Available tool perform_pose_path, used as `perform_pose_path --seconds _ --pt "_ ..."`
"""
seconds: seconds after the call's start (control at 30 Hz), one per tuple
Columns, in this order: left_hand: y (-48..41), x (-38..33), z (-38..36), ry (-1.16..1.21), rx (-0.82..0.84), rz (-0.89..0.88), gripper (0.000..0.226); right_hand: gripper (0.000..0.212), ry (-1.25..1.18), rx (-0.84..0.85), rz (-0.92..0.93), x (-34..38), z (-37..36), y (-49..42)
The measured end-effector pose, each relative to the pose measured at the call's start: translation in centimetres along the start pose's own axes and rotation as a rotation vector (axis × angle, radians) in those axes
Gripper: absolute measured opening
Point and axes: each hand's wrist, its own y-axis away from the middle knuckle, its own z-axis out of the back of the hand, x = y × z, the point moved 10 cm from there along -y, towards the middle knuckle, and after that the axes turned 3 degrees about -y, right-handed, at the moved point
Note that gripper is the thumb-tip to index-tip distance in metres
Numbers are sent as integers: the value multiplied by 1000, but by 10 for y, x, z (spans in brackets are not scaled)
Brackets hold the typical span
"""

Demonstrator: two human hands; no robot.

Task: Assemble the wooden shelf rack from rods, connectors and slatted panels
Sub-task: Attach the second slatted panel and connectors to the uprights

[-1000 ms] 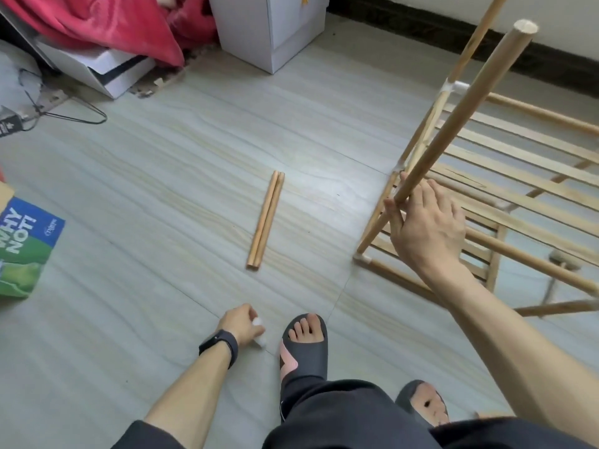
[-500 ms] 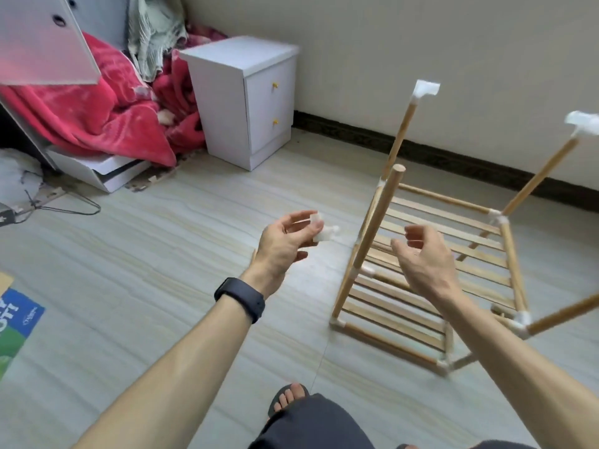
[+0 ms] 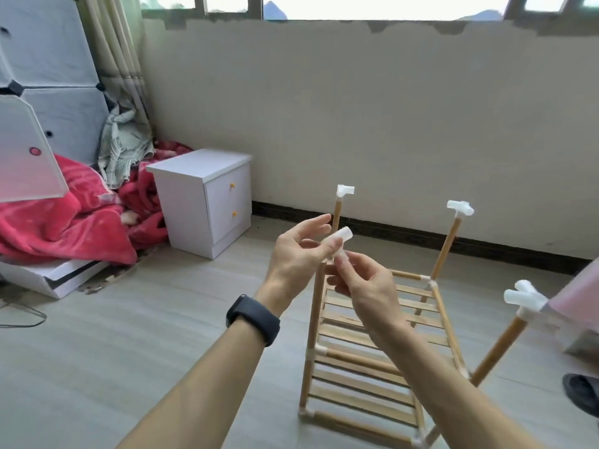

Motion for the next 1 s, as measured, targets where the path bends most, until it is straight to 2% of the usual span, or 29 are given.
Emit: perform_pose_path --seconds 0.13,0.27,0.37,0.47,0.63,0.73,0.83,0.9,1.0 --pt "20 29 -5 84 -17 108 34 30 -209 60 -128 -19 1 3" --pt "26 26 7 51 -45 69 32 32 -154 117 -142 -29 -5 6" --pt "26 26 8 38 -33 60 41 31 -111 107 -141 -31 -3 4" --pt "24 25 9 27 -40 33 38 31 -76 108 -130 -32 -2 1" --pt "18 22 3 -101 -25 -39 43 43 27 38 -62 -27 4 -6" --pt "13 16 1 -243 8 -94 51 44 -71 -11 -39 -19 14 -11" --pt "12 9 -2 -302 14 -145 53 32 -164 -32 -44 -19 18 -13" --pt "12 6 1 -329 -49 -164 47 26 -336 -51 -100 -25 17 -15" --pt "14 14 18 -350 -180 -96 34 32 -585 -63 -178 -32 12 -16"
